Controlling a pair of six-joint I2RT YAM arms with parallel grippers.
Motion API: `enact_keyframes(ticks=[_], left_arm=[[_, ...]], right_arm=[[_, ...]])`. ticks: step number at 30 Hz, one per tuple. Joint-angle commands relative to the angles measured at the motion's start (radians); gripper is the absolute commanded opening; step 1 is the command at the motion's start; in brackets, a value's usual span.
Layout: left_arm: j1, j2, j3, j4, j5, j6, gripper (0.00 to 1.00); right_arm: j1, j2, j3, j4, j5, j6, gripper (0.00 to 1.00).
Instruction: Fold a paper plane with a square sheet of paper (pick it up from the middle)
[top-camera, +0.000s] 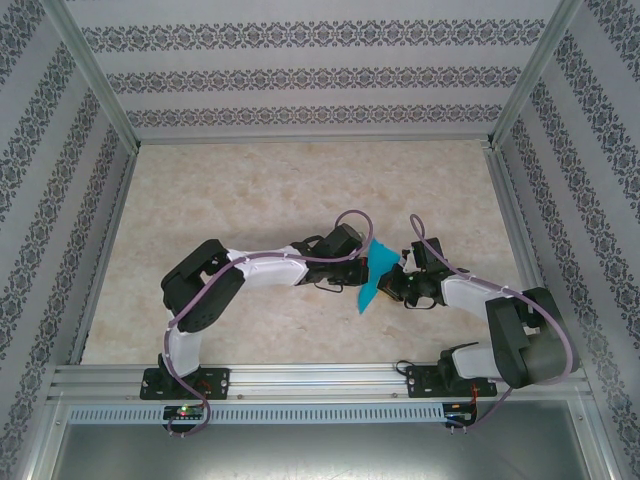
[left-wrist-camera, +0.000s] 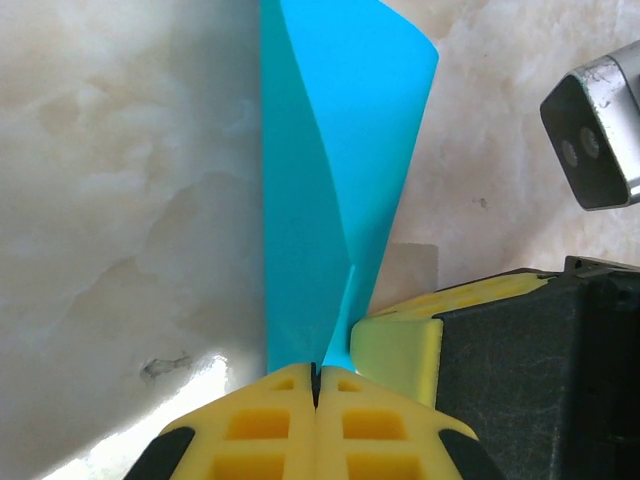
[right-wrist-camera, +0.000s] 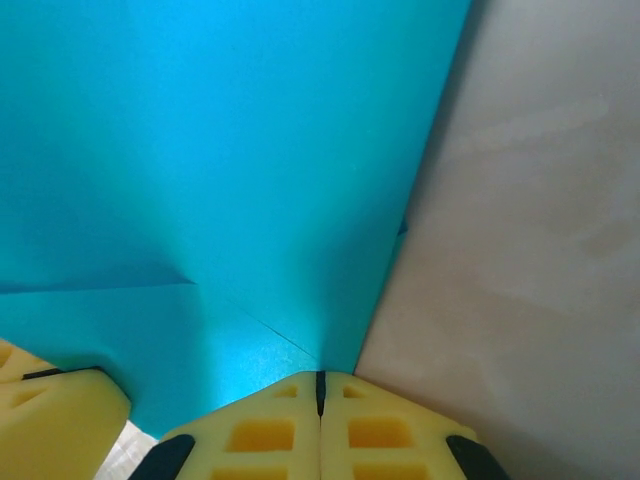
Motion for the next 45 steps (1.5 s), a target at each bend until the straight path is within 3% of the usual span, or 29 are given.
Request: enact_keyframes(ticks=[1,33,45], left_arm=[[-0.003,0.032,0.041,0.027,0.028,-0.021,0.0],[-0.018,0.146,0.095,0.054,0.086,-0.032,0.0],[-0.014,0.155,0.08,0.036,0.068,-0.003,0.0]], right_arm=[[-0.008,0.02,0.005,-0.005,0.006,-0.017,0.05],[-0.008,-0.015,-0.067,0.158,-0.049,0.039,0.03],[-0.026,-0.094,-0.051,0.067,-0.031,0.009,0.03]])
